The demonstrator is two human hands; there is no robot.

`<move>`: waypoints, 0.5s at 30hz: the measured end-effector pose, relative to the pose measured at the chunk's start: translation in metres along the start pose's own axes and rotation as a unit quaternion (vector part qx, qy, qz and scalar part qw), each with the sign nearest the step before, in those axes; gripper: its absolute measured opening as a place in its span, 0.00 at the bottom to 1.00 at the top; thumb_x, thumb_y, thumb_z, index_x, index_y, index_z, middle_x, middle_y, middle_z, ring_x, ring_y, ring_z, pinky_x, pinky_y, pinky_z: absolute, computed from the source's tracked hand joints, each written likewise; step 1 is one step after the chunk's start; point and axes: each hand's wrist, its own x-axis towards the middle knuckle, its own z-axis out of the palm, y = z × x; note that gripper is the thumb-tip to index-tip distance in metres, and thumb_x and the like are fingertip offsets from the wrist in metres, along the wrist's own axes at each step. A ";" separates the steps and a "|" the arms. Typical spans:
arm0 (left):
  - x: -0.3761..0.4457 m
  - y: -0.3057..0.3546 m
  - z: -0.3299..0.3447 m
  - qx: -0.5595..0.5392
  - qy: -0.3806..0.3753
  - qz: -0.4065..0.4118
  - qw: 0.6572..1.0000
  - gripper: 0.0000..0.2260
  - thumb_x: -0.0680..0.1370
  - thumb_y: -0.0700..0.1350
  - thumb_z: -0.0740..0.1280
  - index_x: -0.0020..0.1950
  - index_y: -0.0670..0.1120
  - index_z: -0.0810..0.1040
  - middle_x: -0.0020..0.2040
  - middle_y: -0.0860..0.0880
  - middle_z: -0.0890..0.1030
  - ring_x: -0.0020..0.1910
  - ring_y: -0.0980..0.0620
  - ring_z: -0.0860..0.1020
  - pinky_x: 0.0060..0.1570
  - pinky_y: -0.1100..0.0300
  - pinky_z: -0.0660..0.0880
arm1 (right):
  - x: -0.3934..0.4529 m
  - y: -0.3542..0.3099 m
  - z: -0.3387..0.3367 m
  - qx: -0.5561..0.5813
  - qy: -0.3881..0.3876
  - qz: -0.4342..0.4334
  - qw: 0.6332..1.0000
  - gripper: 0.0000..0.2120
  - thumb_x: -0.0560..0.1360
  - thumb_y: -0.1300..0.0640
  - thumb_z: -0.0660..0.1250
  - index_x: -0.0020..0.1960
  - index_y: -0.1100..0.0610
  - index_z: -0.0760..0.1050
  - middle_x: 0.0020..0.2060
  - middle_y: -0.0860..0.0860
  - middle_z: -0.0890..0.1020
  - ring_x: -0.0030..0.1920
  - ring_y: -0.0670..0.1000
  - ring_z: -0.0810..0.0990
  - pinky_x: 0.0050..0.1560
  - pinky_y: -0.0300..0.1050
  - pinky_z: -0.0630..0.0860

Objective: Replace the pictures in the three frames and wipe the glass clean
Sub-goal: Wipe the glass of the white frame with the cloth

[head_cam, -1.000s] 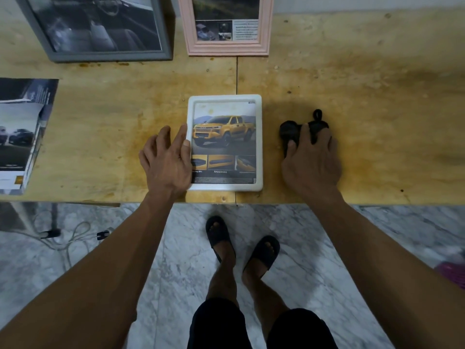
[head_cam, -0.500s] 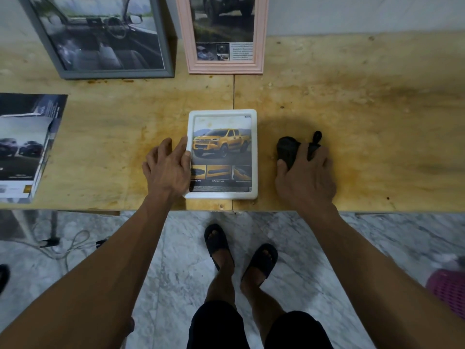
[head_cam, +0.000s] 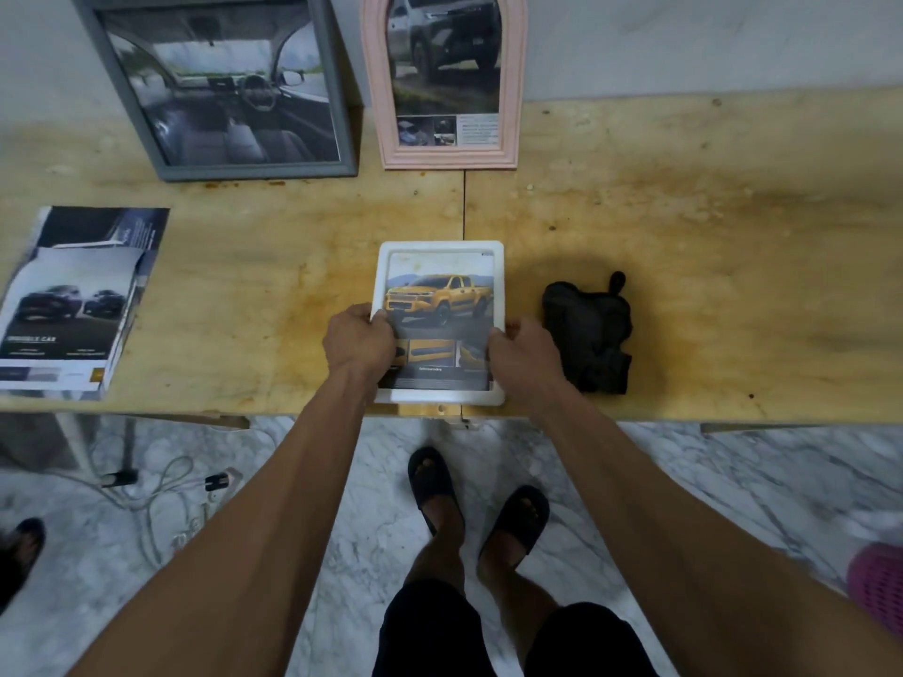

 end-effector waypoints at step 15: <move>-0.084 0.110 -0.071 -0.127 -0.106 0.016 0.986 0.16 0.81 0.53 0.64 0.46 0.41 0.81 0.45 0.41 0.84 0.46 0.35 0.84 0.51 0.40 0.81 | -0.066 -0.076 -0.068 0.233 0.107 -0.075 0.964 0.13 0.83 0.52 0.58 0.62 0.57 0.74 0.48 0.54 0.79 0.48 0.53 0.77 0.49 0.46 0.74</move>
